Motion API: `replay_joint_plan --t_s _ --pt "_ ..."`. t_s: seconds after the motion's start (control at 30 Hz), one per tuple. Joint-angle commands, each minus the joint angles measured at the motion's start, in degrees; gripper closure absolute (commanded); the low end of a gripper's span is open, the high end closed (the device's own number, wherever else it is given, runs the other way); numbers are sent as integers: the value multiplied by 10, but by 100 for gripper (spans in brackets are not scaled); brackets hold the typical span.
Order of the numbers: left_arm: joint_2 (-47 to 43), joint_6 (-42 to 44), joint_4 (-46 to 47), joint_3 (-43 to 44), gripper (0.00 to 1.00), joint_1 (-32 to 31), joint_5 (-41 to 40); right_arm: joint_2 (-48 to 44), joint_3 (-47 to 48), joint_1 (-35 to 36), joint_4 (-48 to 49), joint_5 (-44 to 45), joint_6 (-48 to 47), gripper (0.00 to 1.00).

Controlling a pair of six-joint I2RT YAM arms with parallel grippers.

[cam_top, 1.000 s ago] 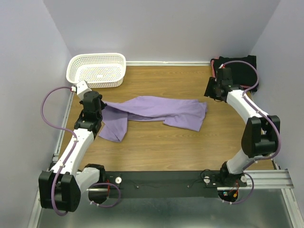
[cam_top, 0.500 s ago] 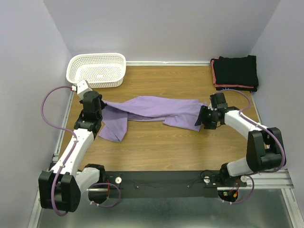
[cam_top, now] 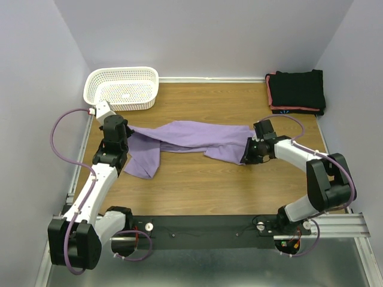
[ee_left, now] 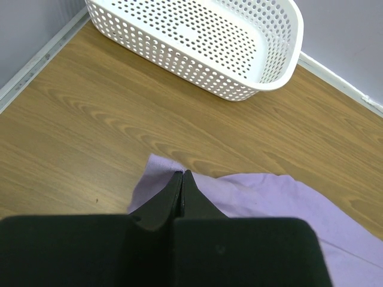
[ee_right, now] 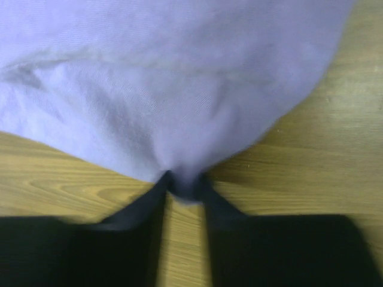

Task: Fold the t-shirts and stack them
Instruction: Flatten the tshirt out

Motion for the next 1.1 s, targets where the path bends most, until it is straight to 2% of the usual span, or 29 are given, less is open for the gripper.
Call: replay_joint_plan --t_s 0.0,0.03,0.07,0.2,0.3,0.43,0.57,0.63,0.73,0.77,0.83,0.87,0.93,1.0,1.07 --pt "-17 6 6 8 100 3 -23 -25 -11 4 7 40 7 87" --pt "-20 6 5 8 100 3 -29 -36 -8 4 4 46 5 95" --pt "-22 5 4 8 100 3 -35 -60 4 4 -9 53 3 99" --pt "-32 5 -4 8 100 3 -60 -101 74 4 -103 108 -20 99" --pt "-38 4 -14 11 100 3 -79 -122 125 3 -170 117 -35 100" --pt "-53 5 -20 11 100 3 -94 -124 178 3 -259 82 -53 100" --pt "-56 10 -18 10 100 3 -88 -100 223 3 -288 56 -72 99" --pt "-53 12 -12 9 100 3 -78 -66 252 3 -286 67 -79 99" --pt "-41 21 -3 7 100 3 -55 35 340 3 -279 43 -95 96" --pt "-39 25 -2 6 100 2 -51 95 389 4 -278 35 -99 95" --pt "-35 26 2 6 100 2 -41 155 452 3 -274 27 -107 92" --pt "-32 28 3 5 100 2 -31 222 513 3 -272 28 -108 92" --pt "-25 32 5 7 100 2 -22 285 568 2 -272 31 -109 87" --pt "-22 34 4 7 100 2 -21 348 635 2 -270 29 -108 75" --pt "-17 35 4 7 100 2 -22 364 659 4 -250 21 -107 69"
